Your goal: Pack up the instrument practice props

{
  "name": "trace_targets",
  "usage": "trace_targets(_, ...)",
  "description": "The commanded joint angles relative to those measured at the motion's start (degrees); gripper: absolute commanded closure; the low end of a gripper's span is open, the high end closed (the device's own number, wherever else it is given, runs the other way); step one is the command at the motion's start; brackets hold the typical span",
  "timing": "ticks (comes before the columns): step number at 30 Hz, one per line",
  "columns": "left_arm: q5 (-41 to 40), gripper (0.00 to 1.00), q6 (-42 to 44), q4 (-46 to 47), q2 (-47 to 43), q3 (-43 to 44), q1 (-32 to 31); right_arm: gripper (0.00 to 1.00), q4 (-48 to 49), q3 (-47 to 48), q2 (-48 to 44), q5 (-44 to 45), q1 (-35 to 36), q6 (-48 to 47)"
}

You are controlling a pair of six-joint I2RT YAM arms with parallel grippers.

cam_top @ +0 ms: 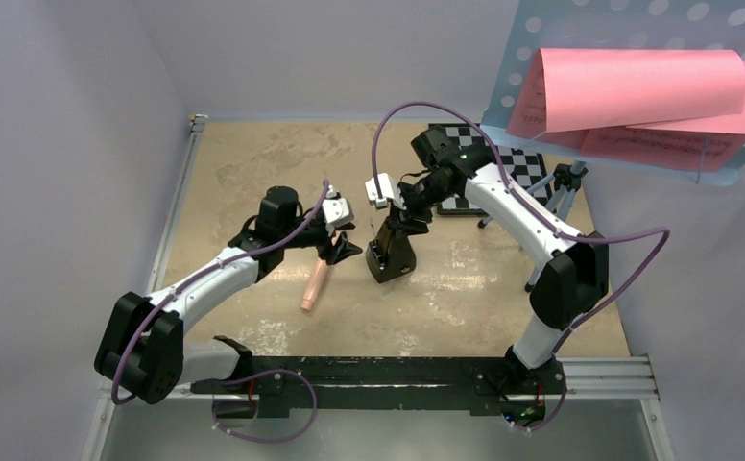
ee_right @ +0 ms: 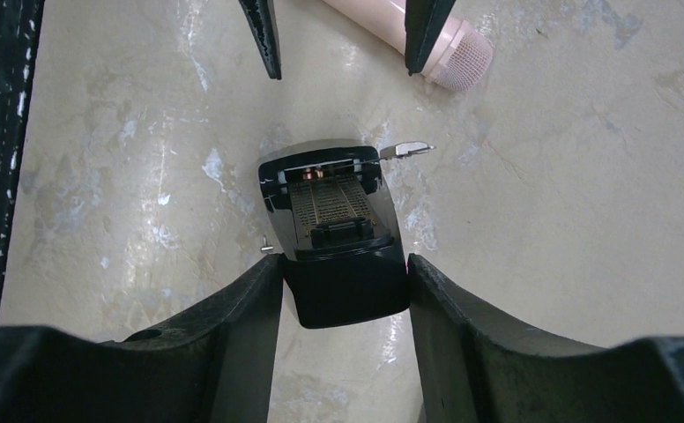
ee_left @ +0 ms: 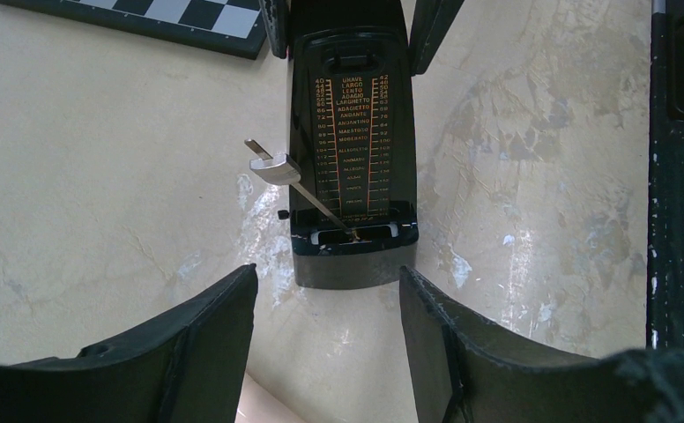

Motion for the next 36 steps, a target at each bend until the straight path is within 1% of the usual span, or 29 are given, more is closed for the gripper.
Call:
trace_targets(1,2.37,0.35,0.28,4.83,-0.81,-1.18,0.33,0.55,5.70,-4.19,-2.82,1.28,0.73,12.49)
trace_targets(4,4.40,0.35,1.42,5.36,-0.97,-1.82,0.33,0.62,9.73,-6.66,-4.31,2.36,0.63,19.73)
trace_targets(8,8.39,0.35,-0.25,9.96,-0.05,-2.80,0.33,0.67,11.74,-11.11,-6.67,1.55,0.67,22.52)
trace_targets(10,8.84,0.36,-2.59,11.07,1.44,-2.36,0.40,0.73,11.51,-11.58,-6.38,1.93,0.63,23.07)
trace_targets(11,8.51,0.38,-4.41,12.15,2.30,-2.21,0.54,0.74,11.52,-11.77,-6.21,2.03,0.62,23.04)
trace_targets(14,6.66,0.44,-13.42,17.95,4.28,-2.53,1.61,0.79,12.36,-13.13,-6.57,2.07,0.63,22.83)
trace_targets(16,7.03,0.50,-17.94,21.05,5.25,-2.38,2.21,0.81,13.12,-14.04,-7.10,2.06,0.61,22.82)
trace_targets(18,7.48,0.56,-20.43,23.01,6.07,-2.43,2.27,0.83,13.04,-14.30,-7.19,1.99,0.66,22.78)
trace_targets(21,8.21,0.61,-22.57,25.69,7.50,-2.67,2.27,0.85,12.14,-14.31,-7.30,1.92,0.64,22.22)
trace_targets(26,7.67,0.58,-24.47,29.44,10.33,-2.63,2.27,0.85,11.06,-13.91,-7.23,2.06,0.65,21.72)
trace_targets(29,5.67,0.58,-26.20,30.76,12.10,-2.21,2.40,0.85,10.70,-13.52,-7.11,2.10,0.75,21.83)
trace_targets(31,4.50,0.58,-29.55,32.50,13.35,-1.83,2.97,0.86,10.25,-13.06,-7.03,2.29,0.84,21.93)
trace_targets(33,4.75,0.59,-32.74,34.27,14.77,-1.27,3.75,0.86,9.88,-12.63,-6.92,2.32,0.93,21.94)
trace_targets(36,5.88,0.59,-33.45,35.90,16.27,-0.69,4.02,0.87,9.45,-12.13,-6.64,2.40,0.95,21.85)
